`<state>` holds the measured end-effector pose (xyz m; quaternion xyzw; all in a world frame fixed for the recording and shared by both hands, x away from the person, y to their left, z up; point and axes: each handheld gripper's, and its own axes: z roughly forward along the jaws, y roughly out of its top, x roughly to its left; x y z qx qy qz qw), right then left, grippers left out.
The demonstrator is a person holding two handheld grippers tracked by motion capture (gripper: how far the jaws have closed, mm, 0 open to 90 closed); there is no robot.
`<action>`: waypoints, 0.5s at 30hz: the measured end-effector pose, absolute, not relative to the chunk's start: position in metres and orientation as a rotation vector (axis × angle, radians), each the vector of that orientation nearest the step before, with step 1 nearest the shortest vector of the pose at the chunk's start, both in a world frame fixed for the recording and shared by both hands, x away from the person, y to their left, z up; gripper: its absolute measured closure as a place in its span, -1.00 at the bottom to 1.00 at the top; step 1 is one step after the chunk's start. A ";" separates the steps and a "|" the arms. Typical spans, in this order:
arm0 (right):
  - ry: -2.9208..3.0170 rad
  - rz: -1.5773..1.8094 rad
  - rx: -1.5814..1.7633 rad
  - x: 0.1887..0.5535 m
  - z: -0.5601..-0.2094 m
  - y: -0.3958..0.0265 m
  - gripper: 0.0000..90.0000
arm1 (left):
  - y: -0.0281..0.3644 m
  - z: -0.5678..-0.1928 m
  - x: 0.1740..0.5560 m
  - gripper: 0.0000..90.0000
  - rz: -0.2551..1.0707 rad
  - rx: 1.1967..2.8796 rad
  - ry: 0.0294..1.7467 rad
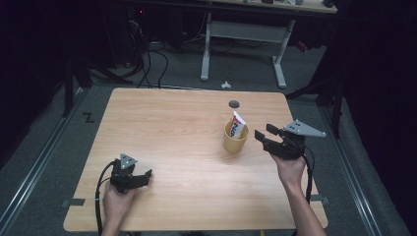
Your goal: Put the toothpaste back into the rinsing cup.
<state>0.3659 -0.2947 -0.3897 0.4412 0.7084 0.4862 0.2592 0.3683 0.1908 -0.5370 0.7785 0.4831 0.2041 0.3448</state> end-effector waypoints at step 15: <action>1.914 1.340 1.200 0.350 -0.394 -0.302 0.00 | 0.191 -0.537 0.368 -0.56 0.530 2.022 1.254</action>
